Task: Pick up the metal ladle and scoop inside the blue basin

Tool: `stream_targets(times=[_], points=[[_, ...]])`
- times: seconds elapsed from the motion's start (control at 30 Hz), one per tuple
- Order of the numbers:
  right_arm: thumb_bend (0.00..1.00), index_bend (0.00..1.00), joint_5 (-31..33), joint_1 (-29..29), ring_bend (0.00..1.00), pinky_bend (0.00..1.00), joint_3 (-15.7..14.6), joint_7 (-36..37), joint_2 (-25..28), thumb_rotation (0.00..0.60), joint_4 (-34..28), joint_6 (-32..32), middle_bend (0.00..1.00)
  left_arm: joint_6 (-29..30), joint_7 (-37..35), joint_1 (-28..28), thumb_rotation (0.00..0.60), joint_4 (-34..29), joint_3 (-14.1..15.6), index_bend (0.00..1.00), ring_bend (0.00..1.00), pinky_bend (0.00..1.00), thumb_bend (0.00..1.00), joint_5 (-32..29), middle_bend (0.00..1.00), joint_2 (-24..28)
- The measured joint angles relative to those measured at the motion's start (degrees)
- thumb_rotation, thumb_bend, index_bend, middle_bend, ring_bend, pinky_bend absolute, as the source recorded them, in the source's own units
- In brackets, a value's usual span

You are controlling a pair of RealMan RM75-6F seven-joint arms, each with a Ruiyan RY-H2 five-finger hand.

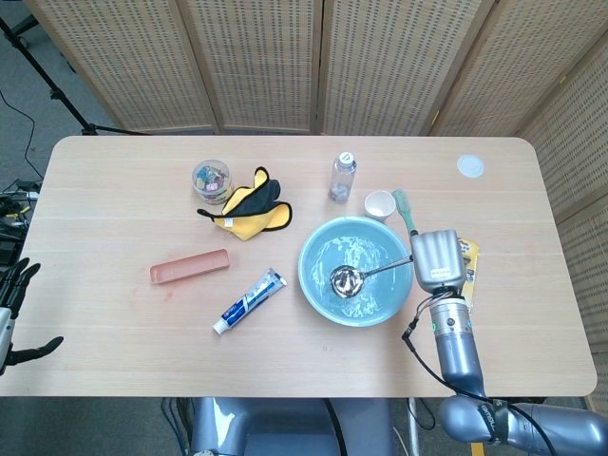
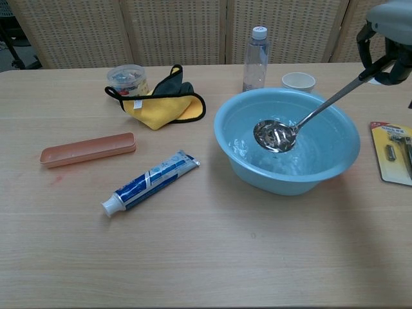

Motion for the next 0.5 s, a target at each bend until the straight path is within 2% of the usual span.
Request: stream_targets(times=[0.5], points=[[0.85,0.85,4.3,3.3,0.93,1.00,2.5,0.1,1.0,0.600,-4.1,3.1,0.99,0.0,-0.3,0.0,0.600,0.0,0.0,0.00,0.00,0.00,0.00,0.0,0.00,0.1]])
